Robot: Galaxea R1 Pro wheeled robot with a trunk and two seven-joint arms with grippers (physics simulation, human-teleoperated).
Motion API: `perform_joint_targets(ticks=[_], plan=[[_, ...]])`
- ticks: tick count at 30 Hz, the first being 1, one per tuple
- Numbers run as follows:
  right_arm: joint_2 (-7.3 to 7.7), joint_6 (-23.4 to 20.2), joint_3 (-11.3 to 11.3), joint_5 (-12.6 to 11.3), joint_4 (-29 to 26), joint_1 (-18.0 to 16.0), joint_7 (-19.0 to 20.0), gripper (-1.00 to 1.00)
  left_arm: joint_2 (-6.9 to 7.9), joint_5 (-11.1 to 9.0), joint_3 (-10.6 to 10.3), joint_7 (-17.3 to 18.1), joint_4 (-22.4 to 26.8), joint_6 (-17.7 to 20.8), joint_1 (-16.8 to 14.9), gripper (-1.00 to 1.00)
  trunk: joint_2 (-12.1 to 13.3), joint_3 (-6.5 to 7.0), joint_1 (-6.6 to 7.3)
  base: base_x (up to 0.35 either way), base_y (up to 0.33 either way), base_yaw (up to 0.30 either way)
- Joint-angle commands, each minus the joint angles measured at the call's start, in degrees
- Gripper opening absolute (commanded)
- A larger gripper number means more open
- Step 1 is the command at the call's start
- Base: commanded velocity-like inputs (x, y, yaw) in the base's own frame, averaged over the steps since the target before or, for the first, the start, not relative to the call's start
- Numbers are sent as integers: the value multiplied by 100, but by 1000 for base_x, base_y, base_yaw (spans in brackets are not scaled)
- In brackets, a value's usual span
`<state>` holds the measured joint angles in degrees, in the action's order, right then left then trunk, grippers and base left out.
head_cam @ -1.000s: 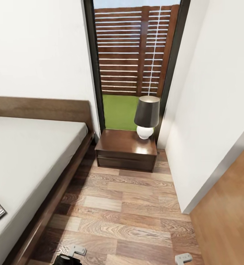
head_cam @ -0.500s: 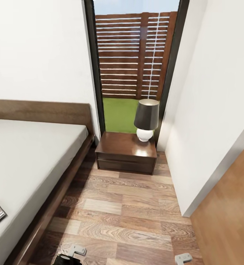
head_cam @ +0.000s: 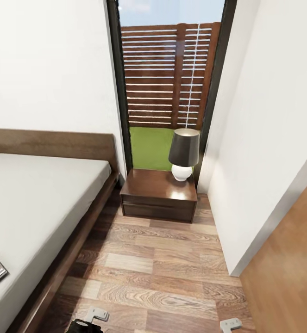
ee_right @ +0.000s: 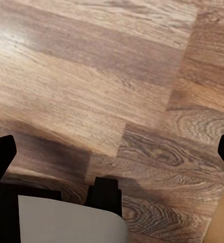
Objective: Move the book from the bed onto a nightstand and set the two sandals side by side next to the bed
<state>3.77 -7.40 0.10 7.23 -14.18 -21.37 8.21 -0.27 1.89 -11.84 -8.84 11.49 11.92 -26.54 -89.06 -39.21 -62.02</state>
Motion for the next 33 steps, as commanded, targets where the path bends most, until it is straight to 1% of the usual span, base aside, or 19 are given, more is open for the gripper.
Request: perform_joint_targets(ticks=[1, 6, 11, 20, 33], plan=[[2, -33, -1, 58, -15, 0, 23, 100, 1, 19, -29, -21, 11, 38, -1, 100, -2, 5, 0, 0, 0, 0], [1, -33, 3, 59, -15, 1, 23, 100, 1, 20, -29, -21, 11, 38, -1, 100, -2, 38, 0, 30, 8, 0], [1, -33, 5, 59, -15, 1, 23, 100, 1, 21, -29, -21, 11, 38, -1, 100, -2, 54, 0, 147, 60, 0], [1, -33, 7, 59, -15, 1, 23, 100, 1, 21, -29, -21, 11, 37, -1, 100, -2, 65, 0, 265, 76, 0], [-2, -33, 7, 59, -15, 2, 23, 100, 1, 22, -29, -21, 11, 38, -1, 100, -2, 68, 0, 252, 18, 0]])
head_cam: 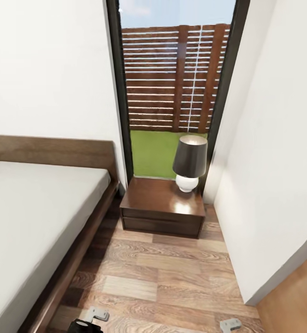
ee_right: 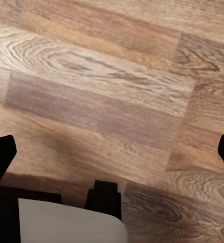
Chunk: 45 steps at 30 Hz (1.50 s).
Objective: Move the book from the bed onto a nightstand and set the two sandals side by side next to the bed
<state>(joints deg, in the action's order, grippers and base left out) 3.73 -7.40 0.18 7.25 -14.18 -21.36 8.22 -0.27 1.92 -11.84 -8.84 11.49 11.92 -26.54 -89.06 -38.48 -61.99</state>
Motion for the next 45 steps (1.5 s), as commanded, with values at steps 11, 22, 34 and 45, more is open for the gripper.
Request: perform_joint_targets(ticks=[11, 22, 34, 45], plan=[[-8, -33, 0, 58, -15, 0, 22, 100, 1, 19, -29, -21, 10, 38, -1, 100, -2, -5, -3, 302, -54, 0], [-26, -33, -7, 58, -15, 0, 22, 100, 1, 15, -29, -21, 11, 38, -1, 100, -2, -4, -3, 233, -82, 0], [-36, -33, -5, 58, -15, 0, 22, 100, 1, 8, -25, -21, 9, 33, -1, 100, -2, -4, -3, 240, 9, 0], [-105, -39, -2, 75, 18, 0, -9, 100, 1, -2, -25, -21, 11, 33, -1, 100, -2, -4, -3, 139, 2, 13]])
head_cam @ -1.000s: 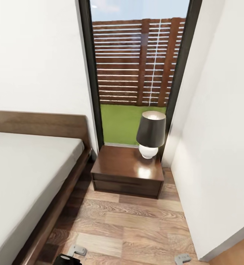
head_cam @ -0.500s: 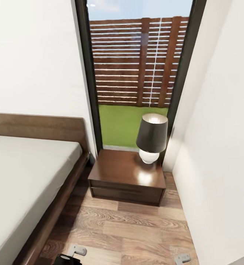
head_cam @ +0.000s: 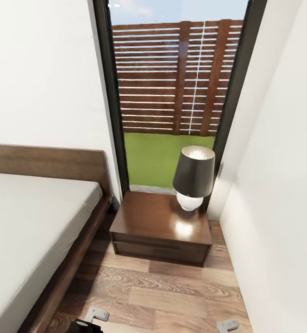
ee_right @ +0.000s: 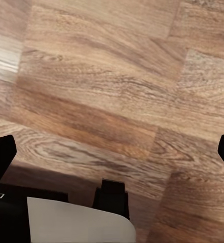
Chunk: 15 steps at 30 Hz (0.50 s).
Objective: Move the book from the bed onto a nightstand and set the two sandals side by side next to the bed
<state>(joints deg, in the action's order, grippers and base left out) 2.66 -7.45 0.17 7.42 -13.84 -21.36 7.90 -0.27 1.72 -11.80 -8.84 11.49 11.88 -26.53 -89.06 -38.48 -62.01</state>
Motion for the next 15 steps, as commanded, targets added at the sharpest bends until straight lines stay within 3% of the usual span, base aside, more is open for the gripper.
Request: perform_joint_targets(ticks=[1, 7, 15], plan=[[2, -34, -1, 58, -15, 1, 22, 100, 0, 17, -29, -21, 11, 38, -1, 100, -2, -5, 0, 64, 1, 61], [-22, -36, -3, 67, -4, 1, -1, 100, -1, 18, -31, -21, 11, 38, -1, 100, -2, -5, 0, 36, 1, 126], [-34, -37, -2, 73, 0, 1, -13, 100, -8, 25, -32, -21, 6, 37, 3, 100, -2, -5, 0, 12, 0, 214]])
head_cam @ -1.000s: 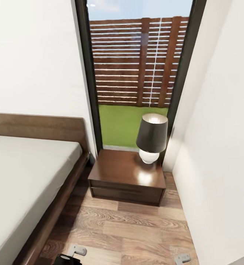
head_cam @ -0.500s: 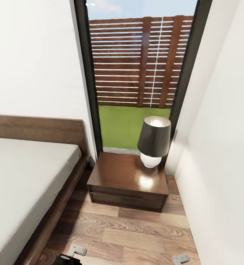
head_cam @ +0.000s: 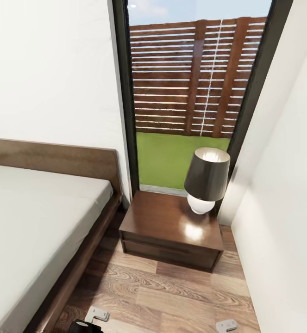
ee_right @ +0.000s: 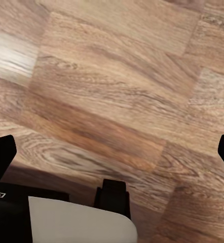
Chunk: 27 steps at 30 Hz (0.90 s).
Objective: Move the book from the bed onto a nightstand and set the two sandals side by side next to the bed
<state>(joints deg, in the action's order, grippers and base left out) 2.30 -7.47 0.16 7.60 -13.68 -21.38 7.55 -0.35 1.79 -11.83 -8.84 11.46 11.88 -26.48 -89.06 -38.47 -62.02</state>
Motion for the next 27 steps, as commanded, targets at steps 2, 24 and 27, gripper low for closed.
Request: perform_joint_targets(ticks=[2, 24, 27], plan=[[2, -35, 0, 56, -17, 2, 20, 100, -3, 20, -29, -21, 7, 37, 0, 100, -2, -5, 0, 5, 0, 248], [6, -29, -21, 37, -21, 2, 14, 100, -34, 31, -37, -21, 11, 42, 26, 100, -2, -5, 0, 1, 0, 181], [6, -28, -24, 32, -21, 2, 13, 100, -38, 31, -37, -21, 10, 42, 27, 100, -2, -5, 0, 0, 0, 33]])
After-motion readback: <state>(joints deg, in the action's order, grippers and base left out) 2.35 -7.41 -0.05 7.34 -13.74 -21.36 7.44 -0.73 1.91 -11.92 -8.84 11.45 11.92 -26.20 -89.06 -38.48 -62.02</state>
